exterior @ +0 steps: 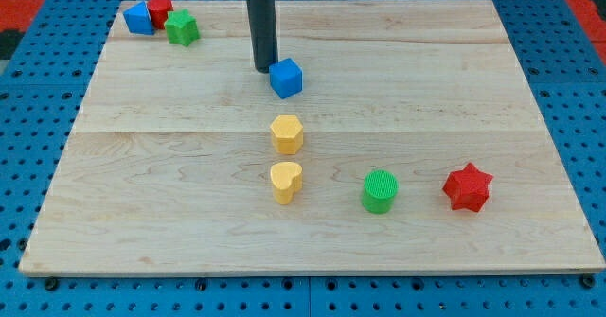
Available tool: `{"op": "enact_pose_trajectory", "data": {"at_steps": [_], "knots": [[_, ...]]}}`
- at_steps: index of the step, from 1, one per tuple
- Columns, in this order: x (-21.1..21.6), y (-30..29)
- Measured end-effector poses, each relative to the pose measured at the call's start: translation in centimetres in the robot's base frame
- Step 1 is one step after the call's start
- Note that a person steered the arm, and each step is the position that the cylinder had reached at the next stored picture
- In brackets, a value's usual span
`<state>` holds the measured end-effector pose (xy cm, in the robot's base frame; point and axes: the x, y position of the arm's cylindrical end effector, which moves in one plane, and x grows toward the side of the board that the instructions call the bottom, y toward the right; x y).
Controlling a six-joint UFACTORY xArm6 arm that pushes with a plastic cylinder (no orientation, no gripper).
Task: Push the triangle to the bottom of the red circle
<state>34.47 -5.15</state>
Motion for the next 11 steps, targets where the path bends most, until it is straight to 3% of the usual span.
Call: {"op": "enact_pose_trajectory", "data": {"at_steps": [1,2,3,5,8,11], "knots": [[2.1,0.2],[2.3,-4.4],[1.0,-13.1],[-7.0,-25.3],[-11.5,-23.9],[-10.1,-9.0]]}}
